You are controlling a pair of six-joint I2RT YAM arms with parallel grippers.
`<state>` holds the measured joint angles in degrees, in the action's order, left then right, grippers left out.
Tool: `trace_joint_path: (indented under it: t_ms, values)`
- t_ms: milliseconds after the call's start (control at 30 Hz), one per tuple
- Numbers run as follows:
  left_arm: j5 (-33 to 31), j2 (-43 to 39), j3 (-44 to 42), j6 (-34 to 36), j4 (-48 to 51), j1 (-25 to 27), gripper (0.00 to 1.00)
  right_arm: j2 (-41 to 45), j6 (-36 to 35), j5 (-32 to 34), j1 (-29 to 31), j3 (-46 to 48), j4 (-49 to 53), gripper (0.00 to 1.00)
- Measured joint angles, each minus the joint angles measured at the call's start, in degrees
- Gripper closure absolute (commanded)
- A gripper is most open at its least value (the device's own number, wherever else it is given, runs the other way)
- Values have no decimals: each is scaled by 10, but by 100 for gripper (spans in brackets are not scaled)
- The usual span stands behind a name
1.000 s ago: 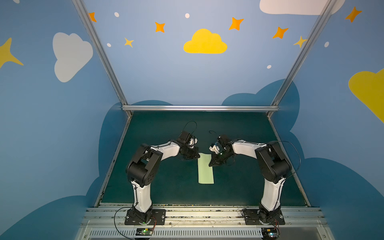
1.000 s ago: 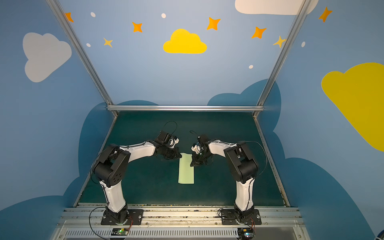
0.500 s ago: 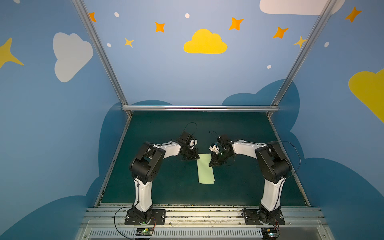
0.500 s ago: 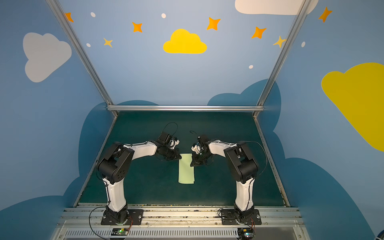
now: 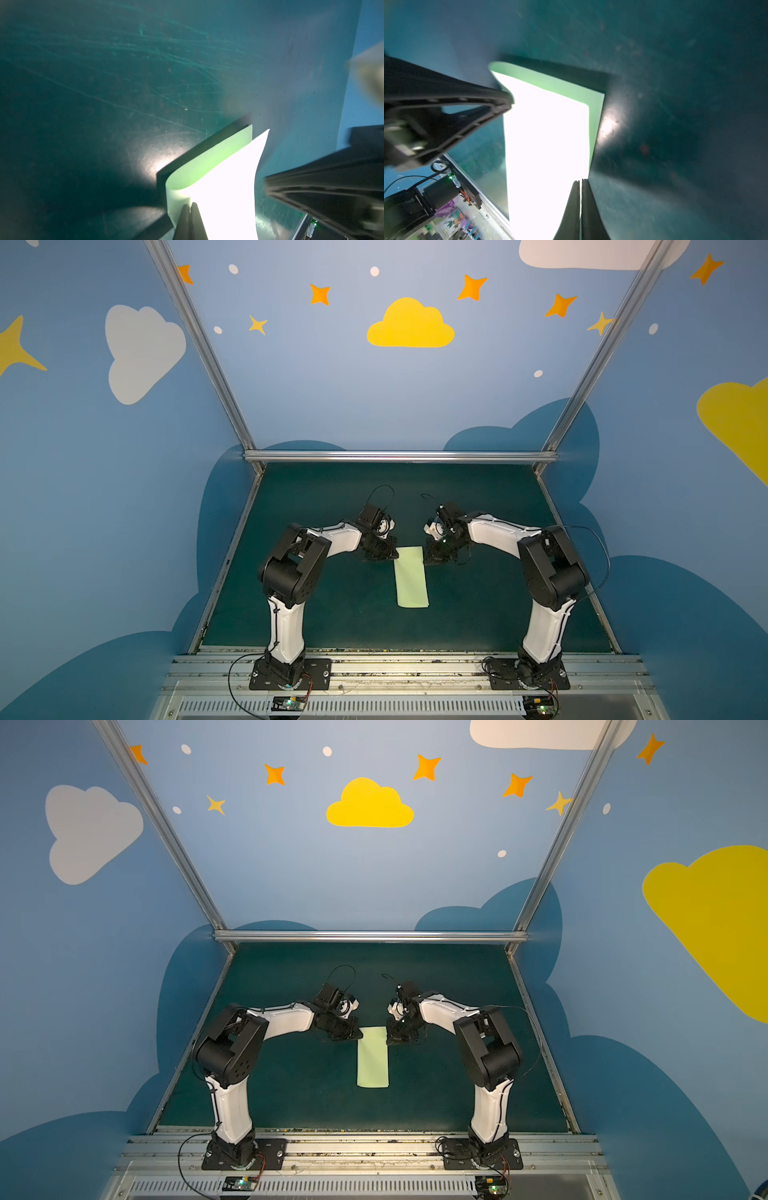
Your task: Fold a paper plane with a square sheet of paper (fold left side to right side)
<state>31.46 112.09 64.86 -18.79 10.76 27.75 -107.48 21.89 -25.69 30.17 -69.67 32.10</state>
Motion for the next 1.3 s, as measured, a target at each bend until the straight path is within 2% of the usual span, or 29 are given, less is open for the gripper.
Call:
trace_joint_path:
  t_ms: [267,633,1300]
  values:
    - [1,1,0,3,0,0,96,31,86,-42,36,17,-85,100]
    - [8,4,0,9,0,-2,96,-22,193,-77,85,53,-215,100]
    - [12,5,0,15,0,-3,96,-68,222,-90,96,66,-288,100]
